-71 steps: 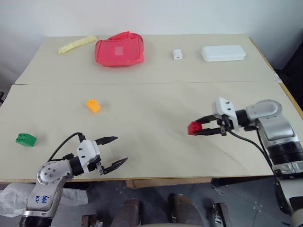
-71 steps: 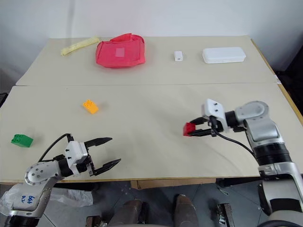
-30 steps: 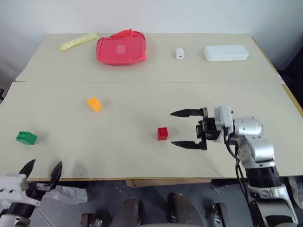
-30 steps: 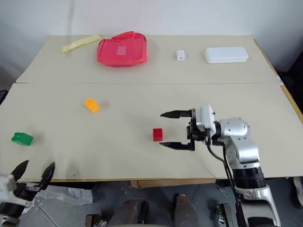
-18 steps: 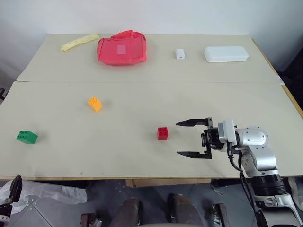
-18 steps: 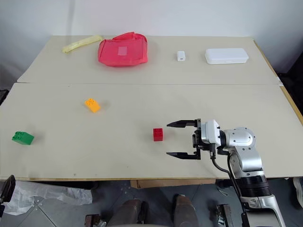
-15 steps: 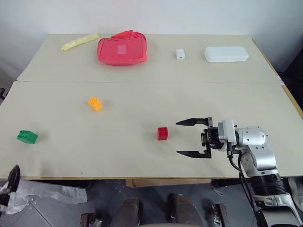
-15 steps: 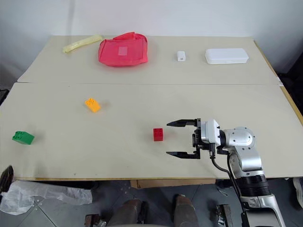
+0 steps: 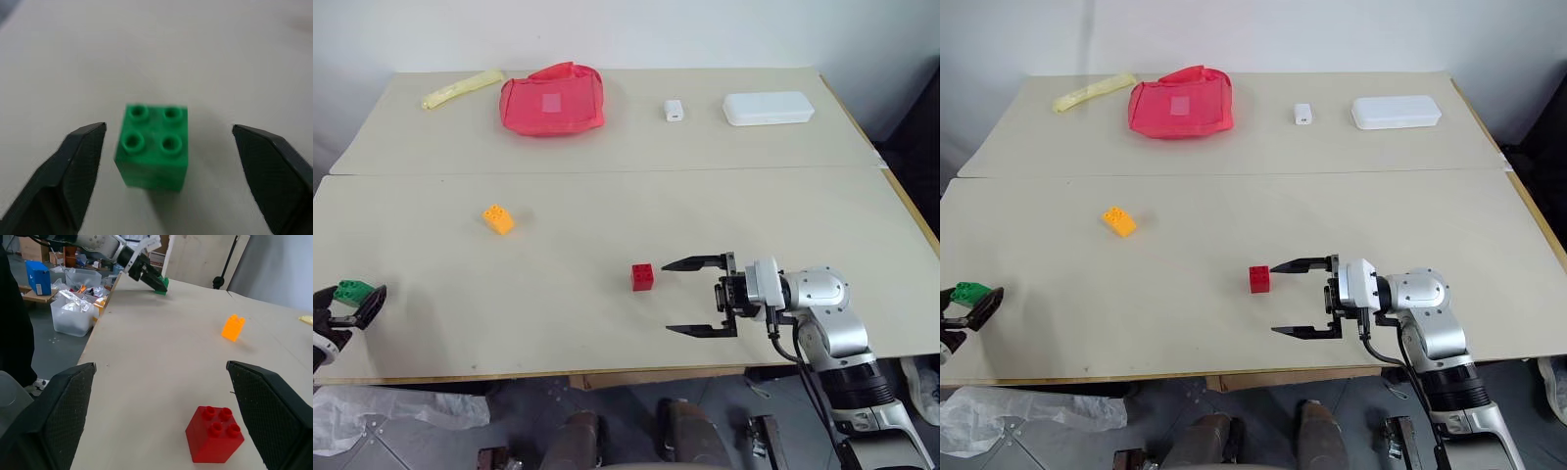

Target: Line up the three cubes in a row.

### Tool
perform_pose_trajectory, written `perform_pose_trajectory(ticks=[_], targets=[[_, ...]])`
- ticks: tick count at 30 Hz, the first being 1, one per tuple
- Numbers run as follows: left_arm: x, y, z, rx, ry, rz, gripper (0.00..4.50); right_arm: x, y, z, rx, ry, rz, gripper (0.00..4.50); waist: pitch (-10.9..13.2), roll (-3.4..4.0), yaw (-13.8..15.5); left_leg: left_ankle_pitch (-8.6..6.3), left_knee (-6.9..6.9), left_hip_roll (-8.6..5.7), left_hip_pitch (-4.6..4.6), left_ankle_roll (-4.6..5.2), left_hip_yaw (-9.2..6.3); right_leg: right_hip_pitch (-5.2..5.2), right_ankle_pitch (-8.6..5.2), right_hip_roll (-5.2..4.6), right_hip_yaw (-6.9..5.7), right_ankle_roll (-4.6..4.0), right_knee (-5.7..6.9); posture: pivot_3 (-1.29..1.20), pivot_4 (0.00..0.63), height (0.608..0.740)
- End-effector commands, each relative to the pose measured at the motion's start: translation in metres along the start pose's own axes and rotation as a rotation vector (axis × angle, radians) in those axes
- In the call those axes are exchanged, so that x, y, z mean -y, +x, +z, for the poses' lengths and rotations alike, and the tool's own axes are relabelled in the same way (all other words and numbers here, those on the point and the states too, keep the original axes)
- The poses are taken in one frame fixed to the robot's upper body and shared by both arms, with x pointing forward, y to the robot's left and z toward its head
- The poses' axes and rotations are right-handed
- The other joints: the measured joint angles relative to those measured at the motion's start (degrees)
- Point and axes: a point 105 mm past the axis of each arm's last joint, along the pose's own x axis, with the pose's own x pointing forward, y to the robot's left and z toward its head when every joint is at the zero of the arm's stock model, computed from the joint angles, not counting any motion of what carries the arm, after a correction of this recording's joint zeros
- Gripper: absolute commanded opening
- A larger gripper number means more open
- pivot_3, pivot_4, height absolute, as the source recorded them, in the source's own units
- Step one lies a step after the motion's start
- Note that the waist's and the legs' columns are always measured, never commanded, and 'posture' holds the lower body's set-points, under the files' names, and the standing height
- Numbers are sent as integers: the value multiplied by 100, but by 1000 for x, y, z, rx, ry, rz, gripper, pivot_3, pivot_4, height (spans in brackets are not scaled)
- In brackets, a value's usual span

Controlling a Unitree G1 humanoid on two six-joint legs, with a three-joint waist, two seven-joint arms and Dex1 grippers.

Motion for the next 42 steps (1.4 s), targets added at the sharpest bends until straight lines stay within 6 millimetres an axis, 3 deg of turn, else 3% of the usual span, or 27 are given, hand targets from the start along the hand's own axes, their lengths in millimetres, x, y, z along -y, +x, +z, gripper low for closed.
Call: perform_pose_trajectory(ticks=[1,4,6,7,9,12,15,19,22,24,30,35,42], targets=[[-3,-3,7,10,47,-8,2927,3,-1,10,11,-64,-29,4500,0,0,-5,0,0,0,1,0,0,0,0,0,0,0,0,0,150,740],[7,-1,20,83,25,-55,1979,8,-8,8,-6,-73,-86,4500,0,0,-2,0,0,0,1,0,0,-1,0,0,1,0,2,0,150,740],[29,1,41,171,-10,-167,1490,10,-16,7,-27,-75,-131,4500,0,0,18,0,1,0,0,0,0,0,0,-2,2,0,1,0,150,740],[44,2,52,201,-13,-247,1503,11,-20,6,-40,-81,-152,4500,-1,-3,59,0,1,-1,-1,0,0,1,0,-4,2,0,1,0,150,740],[96,2,76,225,54,-516,1503,11,-34,3,-77,-72,-202,4500,-3,-12,134,0,5,0,-3,0,-2,2,0,-6,1,0,-1,0,150,740],[158,1,92,193,161,-839,1503,9,-53,-1,-123,-38,-260,4500,-3,-12,207,1,8,-3,-2,1,-11,14,0,-10,3,-1,-8,0,150,740],[213,2,84,99,353,-1132,1503,6,-71,-7,-163,-5,-305,4500,-5,2,249,5,8,-5,2,-1,-9,18,0,-8,2,0,-32,0,150,740],[257,20,73,70,444,-1318,1503,3,-80,-11,-196,-9,-339,4500,-7,17,200,7,2,-2,4,-3,2,10,0,7,5,0,-4,0,150,740],[289,46,51,18,534,-1378,1503,-3,-82,-10,-203,-18,-371,4500,-6,16,196,9,3,2,1,-6,24,-3,0,23,-11,1,7,0,150,740],[298,58,41,8,560,-1396,1503,-8,-81,-7,-203,-20,-393,4500,-6,15,195,12,7,1,2,-1,39,-4,2,45,-20,6,9,0,150,740],[309,78,37,25,584,-1406,1503,-18,-76,-4,-205,-7,-428,4500,2,2,216,13,19,9,2,3,57,-11,7,56,-4,14,14,0,150,740],[314,76,33,15,584,-1480,1503,-21,-73,-3,-201,2,-438,4500,2,2,265,16,23,6,3,7,61,-9,12,54,4,22,13,0,150,740],[300,80,37,1,639,-1478,1503,-17,-69,-4,-190,1,-429,4500,2,1,267,17,24,5,3,8,61,-9,12,54,3,22,14,0,150,740]])
